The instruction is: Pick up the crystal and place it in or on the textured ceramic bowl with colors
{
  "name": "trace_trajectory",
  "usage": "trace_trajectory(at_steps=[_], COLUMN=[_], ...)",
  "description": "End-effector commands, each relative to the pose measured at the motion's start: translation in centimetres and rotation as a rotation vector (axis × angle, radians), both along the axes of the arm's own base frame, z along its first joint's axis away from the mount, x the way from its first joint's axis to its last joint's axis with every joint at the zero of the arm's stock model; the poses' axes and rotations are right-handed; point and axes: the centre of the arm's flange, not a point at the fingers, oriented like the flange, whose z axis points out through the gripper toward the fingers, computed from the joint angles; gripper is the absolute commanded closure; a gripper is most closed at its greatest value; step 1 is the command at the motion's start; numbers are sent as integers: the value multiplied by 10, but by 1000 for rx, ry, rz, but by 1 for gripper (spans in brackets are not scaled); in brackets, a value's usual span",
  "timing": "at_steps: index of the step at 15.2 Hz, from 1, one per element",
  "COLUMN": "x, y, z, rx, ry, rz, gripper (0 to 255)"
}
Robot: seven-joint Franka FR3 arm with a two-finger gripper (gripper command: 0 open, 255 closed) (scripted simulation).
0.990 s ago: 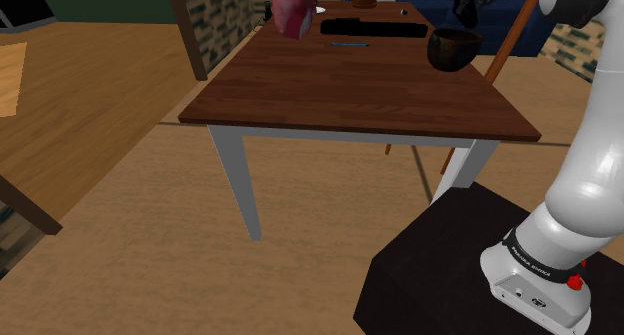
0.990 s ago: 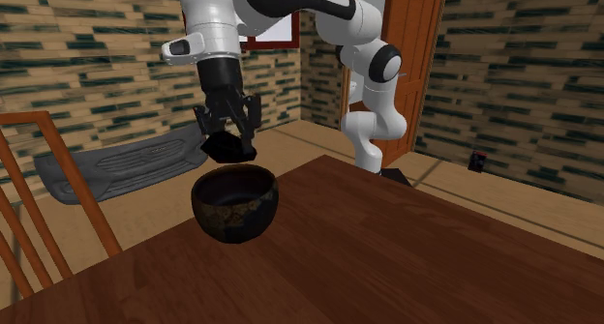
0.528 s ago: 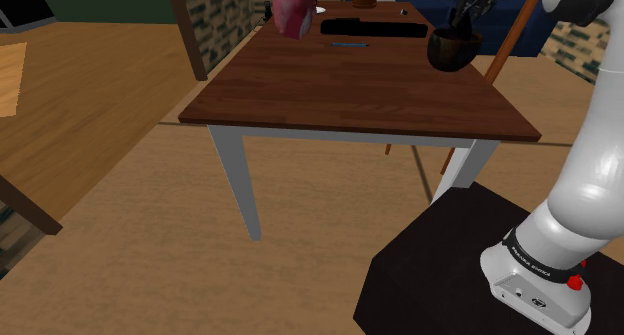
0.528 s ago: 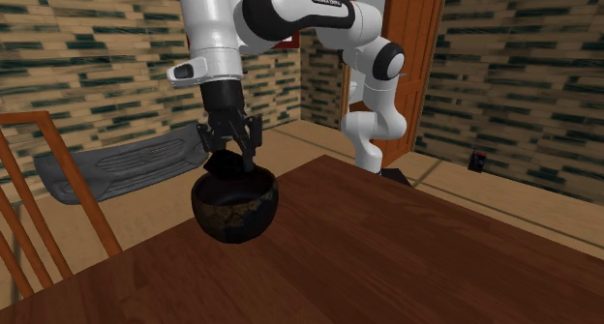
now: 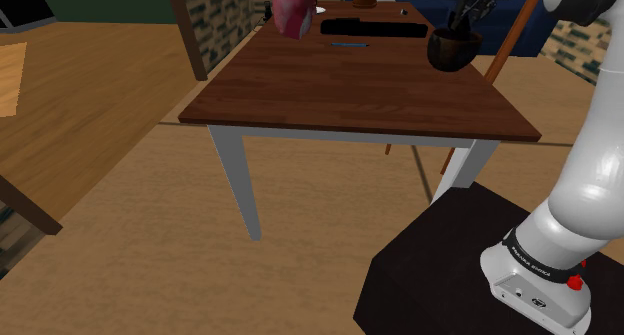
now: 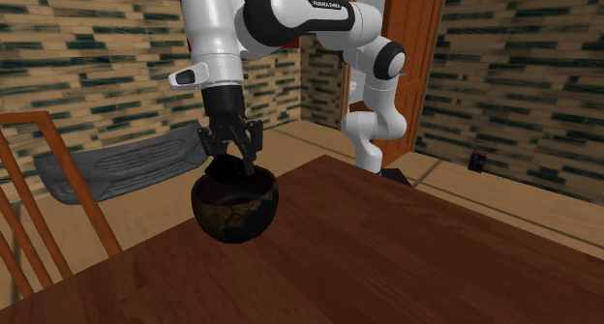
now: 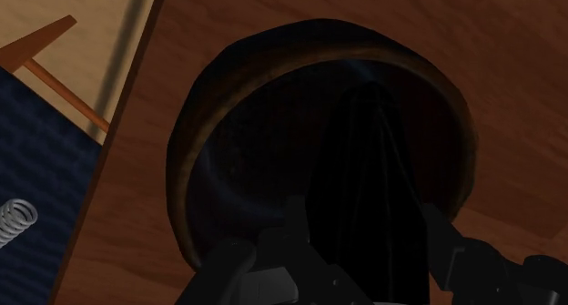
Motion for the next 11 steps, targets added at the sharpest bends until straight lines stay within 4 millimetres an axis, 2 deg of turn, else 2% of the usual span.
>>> trace_trajectory(at_steps=[1,6,10,11], x=[0,0,-13,-13], y=[0,0,-7,-7], z=[0,0,48,48], rx=[0,0,0,0], ry=[0,0,0,0], rz=[0,0,0,0], gripper=[0,0,0,0])
